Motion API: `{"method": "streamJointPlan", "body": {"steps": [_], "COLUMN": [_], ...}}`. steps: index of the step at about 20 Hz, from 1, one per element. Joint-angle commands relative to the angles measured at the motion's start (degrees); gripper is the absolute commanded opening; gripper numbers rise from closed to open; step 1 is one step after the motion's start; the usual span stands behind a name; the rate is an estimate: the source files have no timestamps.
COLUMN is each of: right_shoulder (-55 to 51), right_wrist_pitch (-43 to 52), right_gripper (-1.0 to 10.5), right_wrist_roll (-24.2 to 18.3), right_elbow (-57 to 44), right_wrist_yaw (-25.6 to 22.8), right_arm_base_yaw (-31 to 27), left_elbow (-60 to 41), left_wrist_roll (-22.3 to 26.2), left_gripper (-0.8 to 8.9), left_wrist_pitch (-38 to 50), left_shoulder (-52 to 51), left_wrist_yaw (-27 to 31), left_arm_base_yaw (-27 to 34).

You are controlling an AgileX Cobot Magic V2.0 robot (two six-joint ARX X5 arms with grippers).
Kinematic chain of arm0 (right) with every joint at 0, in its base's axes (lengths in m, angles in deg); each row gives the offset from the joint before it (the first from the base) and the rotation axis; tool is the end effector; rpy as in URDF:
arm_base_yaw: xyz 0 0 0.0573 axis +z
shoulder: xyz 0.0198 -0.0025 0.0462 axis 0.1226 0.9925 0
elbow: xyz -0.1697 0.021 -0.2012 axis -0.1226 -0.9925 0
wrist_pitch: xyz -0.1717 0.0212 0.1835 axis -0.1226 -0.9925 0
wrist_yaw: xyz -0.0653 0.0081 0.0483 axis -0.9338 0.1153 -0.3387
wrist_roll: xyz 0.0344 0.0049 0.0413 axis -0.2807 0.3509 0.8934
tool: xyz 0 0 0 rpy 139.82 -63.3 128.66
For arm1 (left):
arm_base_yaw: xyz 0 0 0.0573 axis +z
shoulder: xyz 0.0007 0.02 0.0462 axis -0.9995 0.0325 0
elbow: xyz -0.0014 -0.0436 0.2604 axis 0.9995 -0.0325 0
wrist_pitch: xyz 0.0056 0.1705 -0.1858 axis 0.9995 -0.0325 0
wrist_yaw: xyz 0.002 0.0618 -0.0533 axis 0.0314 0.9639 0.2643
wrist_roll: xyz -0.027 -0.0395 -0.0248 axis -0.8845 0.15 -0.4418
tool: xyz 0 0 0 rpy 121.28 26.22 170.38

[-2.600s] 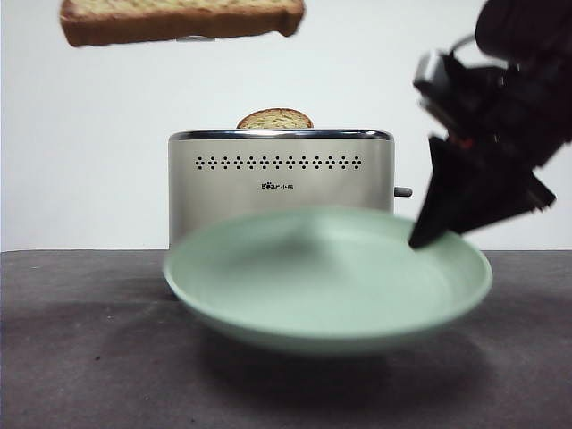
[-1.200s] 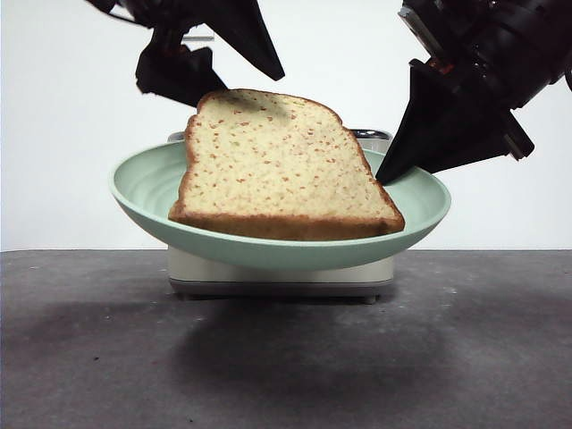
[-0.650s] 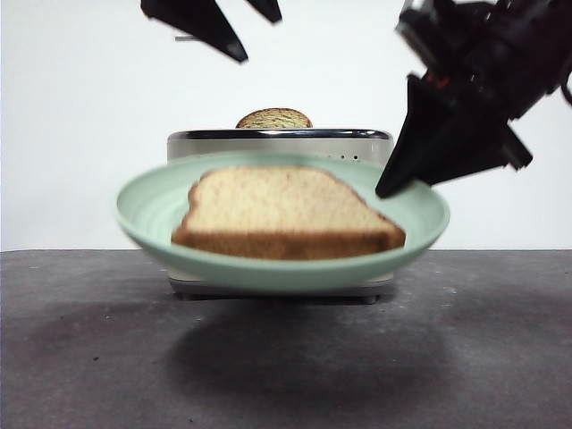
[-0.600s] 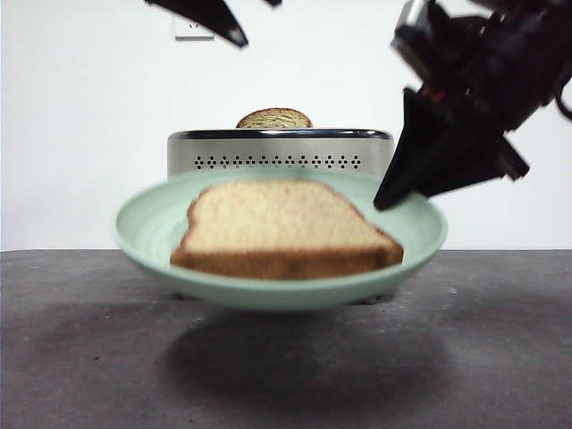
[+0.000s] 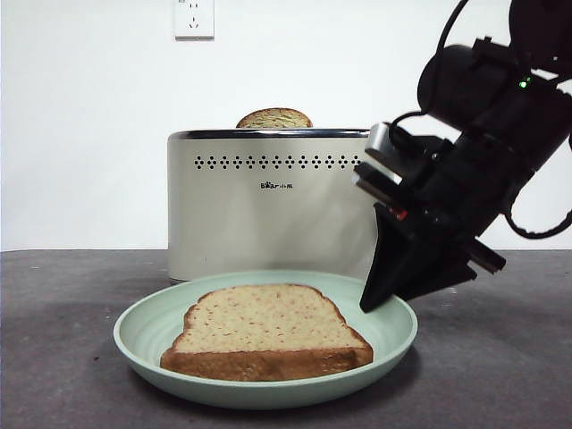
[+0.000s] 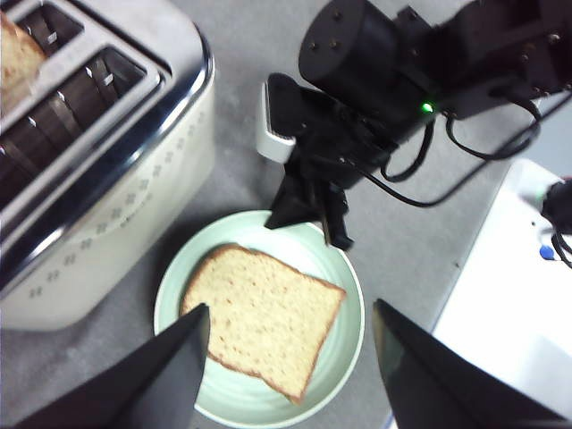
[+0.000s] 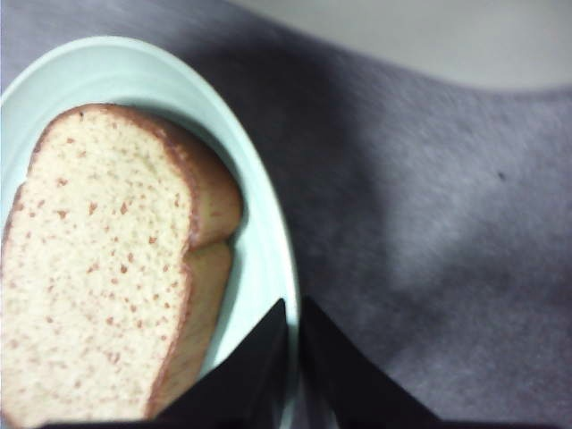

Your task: Take the bread from the toaster,put the bread on the plate,put the plate on the table

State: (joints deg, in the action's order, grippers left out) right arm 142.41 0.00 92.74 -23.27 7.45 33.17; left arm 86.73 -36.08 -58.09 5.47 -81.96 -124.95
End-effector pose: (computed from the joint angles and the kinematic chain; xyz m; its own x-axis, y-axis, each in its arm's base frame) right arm 0.2623 0.1427 0.1546 0.2623 0.6124 -0.7457 -0.4551 0.7600 0.4640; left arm 0.2105 -0.1696 0.4329 0.2732 -0.6158 -0.7390 0.8469 0.5183 -0.1188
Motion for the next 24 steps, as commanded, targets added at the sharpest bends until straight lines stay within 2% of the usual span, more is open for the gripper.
{"method": "streamJointPlan", "body": {"steps": [1, 4, 6, 8, 10, 13, 17, 20, 23, 24], "right_shoulder": [1.64, 1.62, 1.55, 1.09, -0.50, -7.02, -21.94, -31.98, -39.30, -41.42], "right_wrist_pitch": [0.68, 0.52, 0.28, -0.50, -2.03, -5.22, -10.56, -16.26, -19.15, -20.63], "right_gripper": [0.0, 0.4, 1.9, 2.4, 2.4, 2.4, 2.4, 2.1, 1.7, 1.1], "right_wrist_roll": [0.28, 0.42, 0.59, 0.70, 0.52, -0.20, -1.03, -3.23, -3.21, -3.19], "right_elbow": [0.70, 0.70, 0.70, 0.72, 0.72, 0.72, 1.66, 4.39, 5.29, 5.29], "right_wrist_yaw": [-0.37, -0.55, -0.72, -0.70, -0.76, -3.56, -4.83, -5.73, -6.29, -6.27], "right_arm_base_yaw": [0.09, 0.09, 0.07, -0.07, -0.07, -0.07, 0.26, 2.16, 4.04, 4.48], "left_elbow": [2.05, 2.05, 2.05, 2.05, 2.05, 2.05, 2.05, 2.05, 2.05, 2.05], "left_wrist_roll": [0.48, 0.46, 0.48, 0.48, 0.46, 0.44, 0.02, -0.09, -1.49, -1.49], "left_gripper": [2.99, 2.99, 2.99, 2.99, 2.99, 2.99, 2.99, 2.85, 1.65, 1.02], "left_wrist_pitch": [0.15, -0.24, -0.90, -0.94, -0.92, -0.87, -0.92, -0.90, -0.92, -0.92], "left_shoulder": [0.57, 0.57, 0.57, 0.57, 0.57, 0.57, 0.57, 0.57, 0.57, 0.57], "left_wrist_yaw": [0.26, 0.26, 0.26, 0.26, 0.26, 0.26, 0.26, 0.26, 0.26, 0.26], "left_arm_base_yaw": [-0.26, -0.26, -0.26, -0.26, -0.26, -0.26, -0.26, -0.26, -0.26, -0.26]}}
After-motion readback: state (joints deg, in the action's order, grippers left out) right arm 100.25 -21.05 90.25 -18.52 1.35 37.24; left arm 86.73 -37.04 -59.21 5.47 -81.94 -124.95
